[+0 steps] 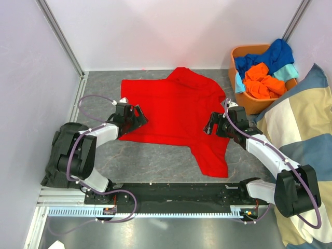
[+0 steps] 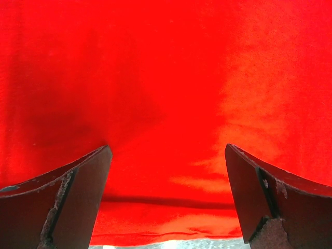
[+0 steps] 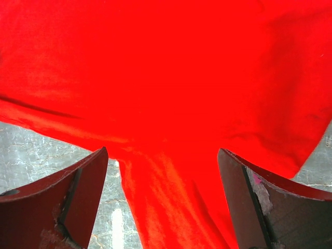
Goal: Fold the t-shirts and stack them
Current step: Flatten out the tshirt
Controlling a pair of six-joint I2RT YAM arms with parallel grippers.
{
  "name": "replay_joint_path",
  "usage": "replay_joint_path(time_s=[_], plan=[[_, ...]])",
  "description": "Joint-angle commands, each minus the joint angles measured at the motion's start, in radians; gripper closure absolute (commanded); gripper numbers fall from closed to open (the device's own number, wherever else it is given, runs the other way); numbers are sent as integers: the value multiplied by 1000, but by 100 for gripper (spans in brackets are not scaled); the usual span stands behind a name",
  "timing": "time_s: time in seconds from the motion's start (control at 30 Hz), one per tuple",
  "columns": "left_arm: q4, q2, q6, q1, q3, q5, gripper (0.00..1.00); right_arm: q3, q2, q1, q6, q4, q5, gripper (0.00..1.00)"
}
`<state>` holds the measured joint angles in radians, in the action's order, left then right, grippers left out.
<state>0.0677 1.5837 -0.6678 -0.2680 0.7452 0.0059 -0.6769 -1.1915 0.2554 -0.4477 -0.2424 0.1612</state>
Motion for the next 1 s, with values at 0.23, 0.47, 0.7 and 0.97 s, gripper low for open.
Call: replay_joint_path(time_s=[0.23,0.47,0.7,0.97], plan=[[-151,-74,-42,13,-96,-132,0,4,1,2,15,15,11,5],[-119,-178,-44,12,-125,-65,0,-12,15,2,10,6,11,5],[-97,-387,-29,-39,-40,39,0,-154,162,7,-5,-177,-41,5],[-151,-415,-7,-105,22,52,0,-104,352,160,-209,-457,-348,5]])
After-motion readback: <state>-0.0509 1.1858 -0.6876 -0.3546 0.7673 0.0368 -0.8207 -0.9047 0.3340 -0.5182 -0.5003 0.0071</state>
